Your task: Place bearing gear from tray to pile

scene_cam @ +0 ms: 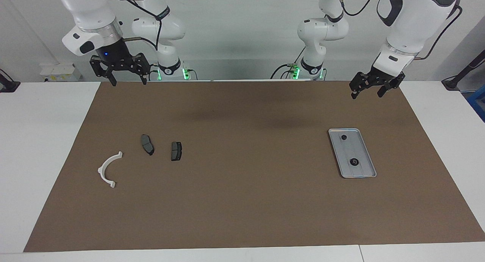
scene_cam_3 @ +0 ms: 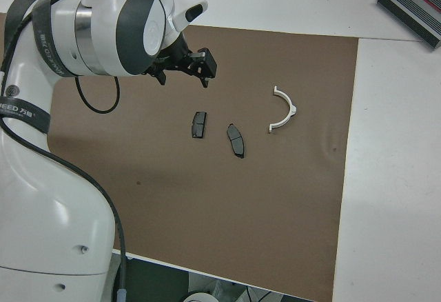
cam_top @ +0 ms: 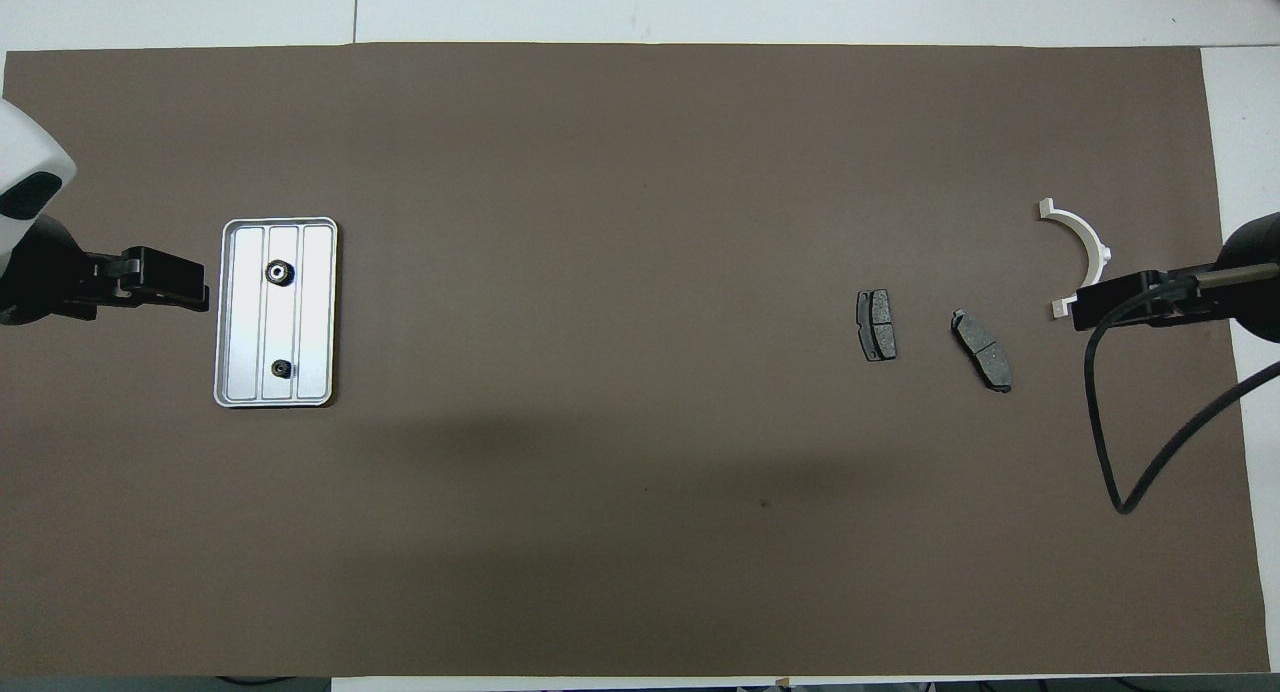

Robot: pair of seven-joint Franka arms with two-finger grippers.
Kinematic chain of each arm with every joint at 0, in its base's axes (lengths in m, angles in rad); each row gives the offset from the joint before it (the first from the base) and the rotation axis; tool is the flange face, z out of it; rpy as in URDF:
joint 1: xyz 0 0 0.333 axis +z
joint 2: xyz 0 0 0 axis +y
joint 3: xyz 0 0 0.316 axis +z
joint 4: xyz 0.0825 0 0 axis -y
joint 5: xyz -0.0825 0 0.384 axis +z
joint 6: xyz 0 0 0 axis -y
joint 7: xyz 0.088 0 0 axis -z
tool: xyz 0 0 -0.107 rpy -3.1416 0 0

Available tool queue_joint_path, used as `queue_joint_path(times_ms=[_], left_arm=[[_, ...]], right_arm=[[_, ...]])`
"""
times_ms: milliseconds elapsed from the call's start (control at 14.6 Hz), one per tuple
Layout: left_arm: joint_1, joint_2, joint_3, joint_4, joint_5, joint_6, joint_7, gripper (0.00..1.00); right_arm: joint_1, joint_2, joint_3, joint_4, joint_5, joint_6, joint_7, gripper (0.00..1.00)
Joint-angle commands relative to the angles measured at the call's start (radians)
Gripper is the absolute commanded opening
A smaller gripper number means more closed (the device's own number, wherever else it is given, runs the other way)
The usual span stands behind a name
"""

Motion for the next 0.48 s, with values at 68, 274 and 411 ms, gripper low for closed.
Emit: queue_joint_path(times_ms=[68,274,411], left_arm=[[-0.018,-0.011,0.021,-0.006,-0.011,0.002,-0.004,1.0],[-0.031,-0.01,0.017,-0.005,-0.009,0.002,0.002,1.0],[-0.029,-0.007,0.015,-0.003,-0.009,0.003,0.002,1.0]], right_arm=[[-0.007,-0.016,0.005,-0.014,0.014,0.021,0.006,1.0],[-0.008,-0.016,0.006,-0.014,0.014,0.021,0.004,1.0],[-0.01,-0.016,0.005,-0.014,0.016,0.021,0.004,1.0]])
